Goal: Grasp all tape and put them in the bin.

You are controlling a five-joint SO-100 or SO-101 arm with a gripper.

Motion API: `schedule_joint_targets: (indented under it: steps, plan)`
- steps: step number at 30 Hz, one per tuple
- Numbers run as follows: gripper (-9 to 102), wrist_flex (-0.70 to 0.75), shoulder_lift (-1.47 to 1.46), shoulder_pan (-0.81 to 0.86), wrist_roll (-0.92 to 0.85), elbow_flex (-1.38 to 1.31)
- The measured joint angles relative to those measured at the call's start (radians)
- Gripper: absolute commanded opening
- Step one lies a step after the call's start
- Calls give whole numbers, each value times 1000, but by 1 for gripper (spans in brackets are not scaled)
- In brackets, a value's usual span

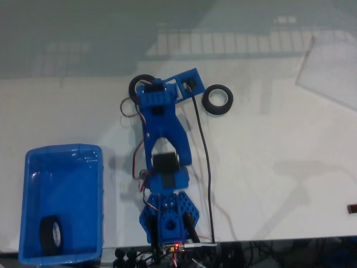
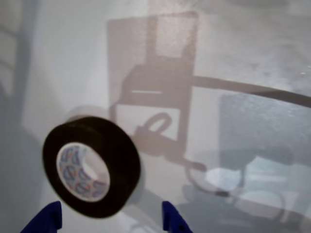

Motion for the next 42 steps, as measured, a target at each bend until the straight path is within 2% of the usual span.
schedule_joint_targets:
  steps: [8, 18, 21, 24, 35, 42]
  plan:
    - [27, 29, -293, 0, -12, -239]
    - [25, 46, -433, -18, -48, -324]
    - [18, 63, -460, -18, -48, -359]
    - [0, 92, -491, -23, -48, -394]
    - [0, 126, -503, -26, -46, -431]
    - [0, 178, -327, -44, -5, -394]
